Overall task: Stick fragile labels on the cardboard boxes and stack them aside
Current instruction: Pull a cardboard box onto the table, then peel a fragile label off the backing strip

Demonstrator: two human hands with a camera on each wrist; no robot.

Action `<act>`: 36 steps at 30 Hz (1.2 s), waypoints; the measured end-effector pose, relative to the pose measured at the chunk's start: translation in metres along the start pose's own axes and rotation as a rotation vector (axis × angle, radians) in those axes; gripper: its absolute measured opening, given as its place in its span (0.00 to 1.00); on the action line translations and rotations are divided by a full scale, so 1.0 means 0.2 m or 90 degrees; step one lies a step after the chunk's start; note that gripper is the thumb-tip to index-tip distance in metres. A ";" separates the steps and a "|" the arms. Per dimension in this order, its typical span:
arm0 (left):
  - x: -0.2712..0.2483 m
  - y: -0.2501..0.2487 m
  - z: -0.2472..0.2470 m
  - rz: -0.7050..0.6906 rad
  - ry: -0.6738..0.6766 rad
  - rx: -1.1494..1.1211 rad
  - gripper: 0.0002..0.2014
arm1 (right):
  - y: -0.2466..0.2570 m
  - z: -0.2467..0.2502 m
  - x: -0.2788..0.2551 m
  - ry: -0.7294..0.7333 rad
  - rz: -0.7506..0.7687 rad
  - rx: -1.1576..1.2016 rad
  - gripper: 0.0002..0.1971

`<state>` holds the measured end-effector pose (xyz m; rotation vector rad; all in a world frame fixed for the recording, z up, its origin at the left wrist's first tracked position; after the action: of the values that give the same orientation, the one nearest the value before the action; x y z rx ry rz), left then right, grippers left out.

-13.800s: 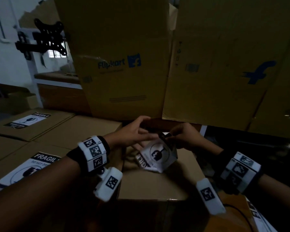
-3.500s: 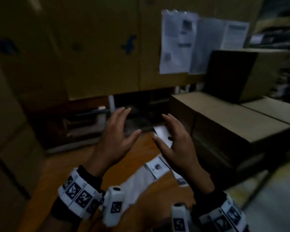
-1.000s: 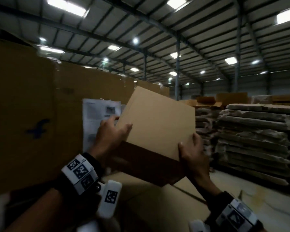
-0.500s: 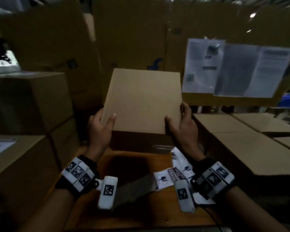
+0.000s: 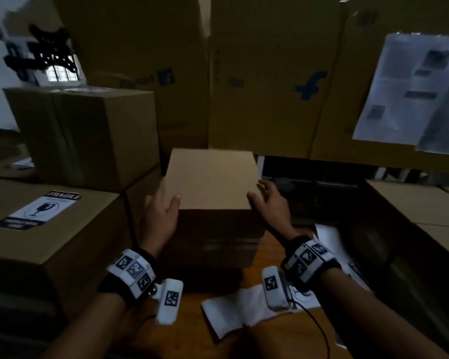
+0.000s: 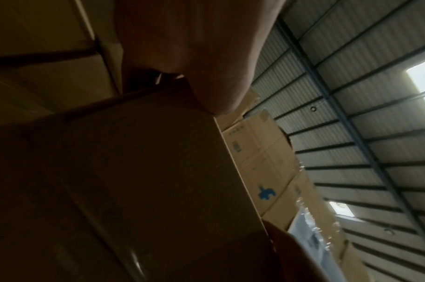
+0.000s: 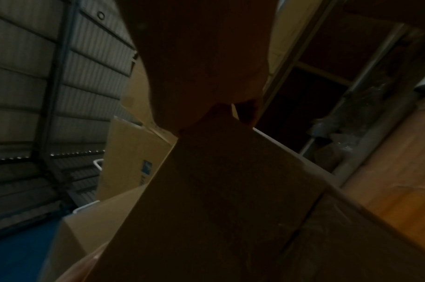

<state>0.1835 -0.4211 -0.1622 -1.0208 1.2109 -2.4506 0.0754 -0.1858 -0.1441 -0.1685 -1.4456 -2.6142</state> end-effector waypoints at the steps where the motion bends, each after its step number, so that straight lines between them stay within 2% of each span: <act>1: 0.02 0.06 -0.02 0.017 0.023 0.016 0.25 | -0.04 -0.06 0.04 0.024 -0.011 -0.005 0.24; 3: 0.05 0.16 -0.06 0.036 0.077 0.042 0.21 | -0.12 -0.18 0.10 0.059 -0.025 -0.023 0.20; 5: 0.07 0.22 -0.10 0.026 0.092 0.042 0.19 | -0.19 -0.26 0.14 0.044 -0.021 -0.033 0.18; 9: 0.18 0.27 -0.13 0.012 0.112 0.060 0.19 | -0.24 -0.32 0.21 -0.015 -0.021 -0.037 0.24; 13: 0.25 0.31 -0.15 -0.025 0.158 0.104 0.19 | -0.25 -0.30 0.27 -0.017 -0.033 -0.005 0.24; 18: 0.27 0.32 -0.15 -0.070 0.190 0.105 0.17 | -0.30 -0.29 0.18 -0.049 0.018 -0.033 0.28; 22: 0.30 0.34 -0.15 -0.088 0.242 0.137 0.19 | -0.33 -0.26 0.10 -0.007 -0.006 0.018 0.37; 24: 0.30 0.30 -0.16 -0.098 0.252 0.200 0.22 | -0.33 -0.23 0.08 0.016 -0.033 0.067 0.37; 26: 0.27 0.20 -0.20 -0.113 0.238 0.253 0.25 | -0.36 -0.17 0.04 0.012 -0.052 0.113 0.31; 29: 0.18 0.01 -0.27 -0.223 0.180 0.281 0.25 | -0.46 -0.06 -0.05 -0.029 -0.087 0.103 0.26; 32: 0.01 -0.18 -0.38 -0.343 0.154 0.230 0.22 | -0.63 0.07 -0.17 -0.043 -0.139 0.096 0.25; 34: -0.13 -0.30 -0.48 -0.362 0.185 0.175 0.19 | -0.77 0.17 -0.26 -0.051 -0.163 0.084 0.22; 36: -0.29 -0.38 -0.60 -0.344 0.235 0.092 0.14 | -0.91 0.26 -0.34 -0.067 -0.186 0.079 0.18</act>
<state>0.1529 -0.2712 -0.1824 -0.9802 0.9099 -3.2067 0.1094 -0.0417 -0.2788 -0.0875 -1.7854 -2.7648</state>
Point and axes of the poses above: each hand's wrist, its own x-axis towards the middle knuckle, its own z-axis out of the back of the hand, y = z × x, the point moved 1 cm from there along x, towards the middle knuckle, and after that the axes turned 11 degrees about -z, right-handed, at the moved point
